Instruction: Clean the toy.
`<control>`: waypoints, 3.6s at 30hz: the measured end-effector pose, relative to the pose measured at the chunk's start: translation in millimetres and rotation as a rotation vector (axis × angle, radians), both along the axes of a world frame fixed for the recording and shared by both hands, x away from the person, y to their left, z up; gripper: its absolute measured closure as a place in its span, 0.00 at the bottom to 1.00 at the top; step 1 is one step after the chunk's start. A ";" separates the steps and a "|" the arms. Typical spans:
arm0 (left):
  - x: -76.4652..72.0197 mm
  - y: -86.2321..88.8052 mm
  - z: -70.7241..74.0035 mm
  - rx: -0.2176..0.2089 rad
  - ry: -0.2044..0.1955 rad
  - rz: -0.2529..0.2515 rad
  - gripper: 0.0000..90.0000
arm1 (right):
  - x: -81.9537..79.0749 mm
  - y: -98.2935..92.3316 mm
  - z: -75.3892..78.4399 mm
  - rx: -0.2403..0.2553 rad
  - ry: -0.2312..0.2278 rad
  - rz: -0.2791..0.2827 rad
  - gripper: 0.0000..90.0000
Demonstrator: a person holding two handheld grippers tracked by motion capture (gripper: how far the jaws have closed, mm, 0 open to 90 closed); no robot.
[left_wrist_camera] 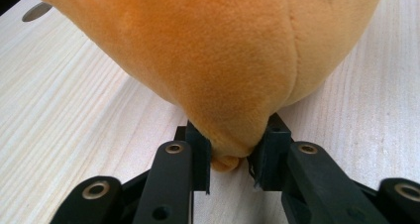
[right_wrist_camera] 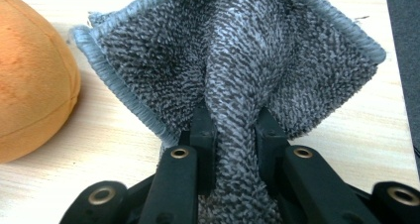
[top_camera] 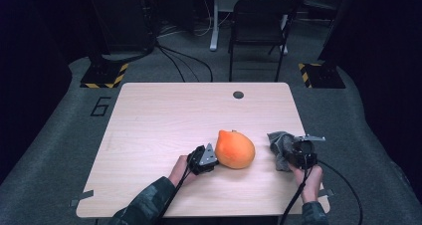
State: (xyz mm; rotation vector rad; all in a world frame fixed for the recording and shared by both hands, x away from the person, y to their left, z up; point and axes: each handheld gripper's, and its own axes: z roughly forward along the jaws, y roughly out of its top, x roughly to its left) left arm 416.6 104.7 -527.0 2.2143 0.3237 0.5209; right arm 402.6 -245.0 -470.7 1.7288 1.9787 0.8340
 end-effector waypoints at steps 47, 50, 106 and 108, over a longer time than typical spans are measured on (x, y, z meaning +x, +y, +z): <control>-15.7 23.3 29.4 -0.342 0.460 0.225 0.82 | -16.6 101.1 75.2 0.170 -0.181 0.285 0.82; -16.9 22.1 29.0 -0.338 0.456 0.220 0.81 | -17.6 136.6 82.2 0.154 -0.196 0.370 0.82; -12.9 20.6 19.0 -0.285 0.434 0.187 0.77 | -10.0 129.8 69.9 0.201 -0.205 0.364 0.82; -12.5 20.7 18.5 -0.280 0.434 0.186 0.77 | -8.9 146.1 58.0 0.113 -0.215 0.373 0.82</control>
